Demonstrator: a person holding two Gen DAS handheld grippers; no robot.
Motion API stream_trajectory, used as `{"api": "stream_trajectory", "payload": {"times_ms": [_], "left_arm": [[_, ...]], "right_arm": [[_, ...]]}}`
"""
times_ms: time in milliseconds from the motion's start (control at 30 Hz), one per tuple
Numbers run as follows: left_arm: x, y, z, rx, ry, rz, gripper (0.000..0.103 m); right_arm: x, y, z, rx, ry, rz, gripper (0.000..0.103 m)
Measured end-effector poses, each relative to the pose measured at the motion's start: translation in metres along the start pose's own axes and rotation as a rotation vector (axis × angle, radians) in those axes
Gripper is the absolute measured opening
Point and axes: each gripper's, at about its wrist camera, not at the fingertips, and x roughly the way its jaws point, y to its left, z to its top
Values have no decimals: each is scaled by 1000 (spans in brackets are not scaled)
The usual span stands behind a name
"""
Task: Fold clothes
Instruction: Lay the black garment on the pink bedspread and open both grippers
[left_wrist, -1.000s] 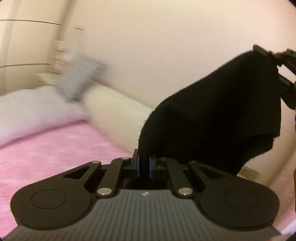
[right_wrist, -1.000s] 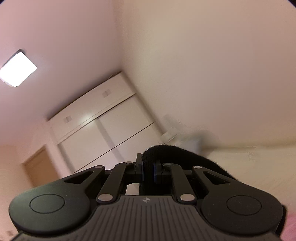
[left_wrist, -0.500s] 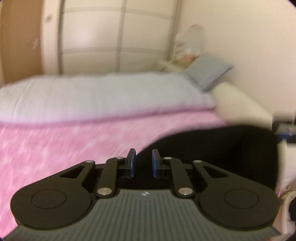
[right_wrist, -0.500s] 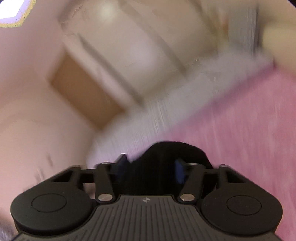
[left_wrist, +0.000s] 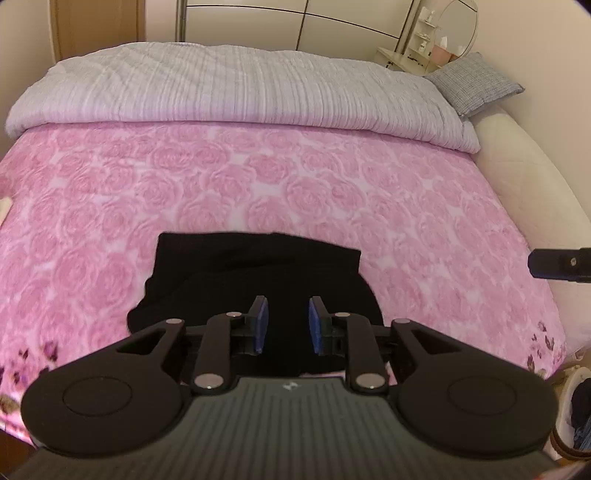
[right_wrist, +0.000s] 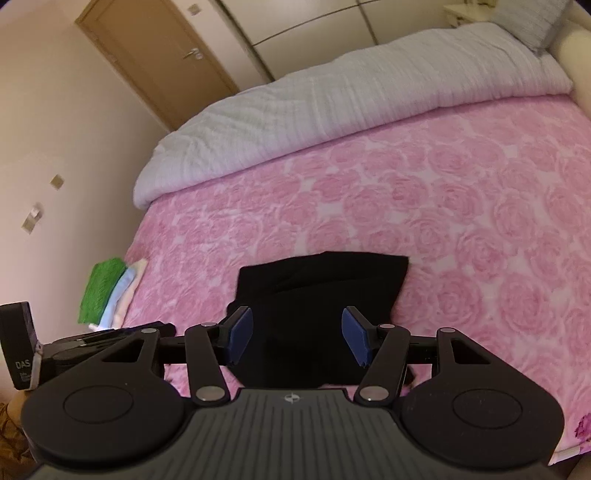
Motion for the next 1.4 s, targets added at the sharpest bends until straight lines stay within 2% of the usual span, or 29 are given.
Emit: {"api": "stream_trajectory", "payload": {"times_ms": [233,367,533,800,1133,1400], "left_arm": [[-31,-29,-57,-16,14,71,29],[-55,-44,-91,-29,8,107,30],[-92,-60,-123,-12,-24,169,40],[-126,-67,-165,-21,-24,198,46],[-137,-57,-179,-8,-14,206,51],[-127,-19,-163,-7,-7,200,53]], "right_arm": [[-25,1,-49,-31,62,4,63],[-37,-1,-84,-33,79,-31,64],[-46,6,-123,-58,81,-73,66],[-63,29,-166,-111,91,-87,75],[-62,47,-183,-118,93,-83,76],[-36,74,-171,-125,92,-85,76]]}}
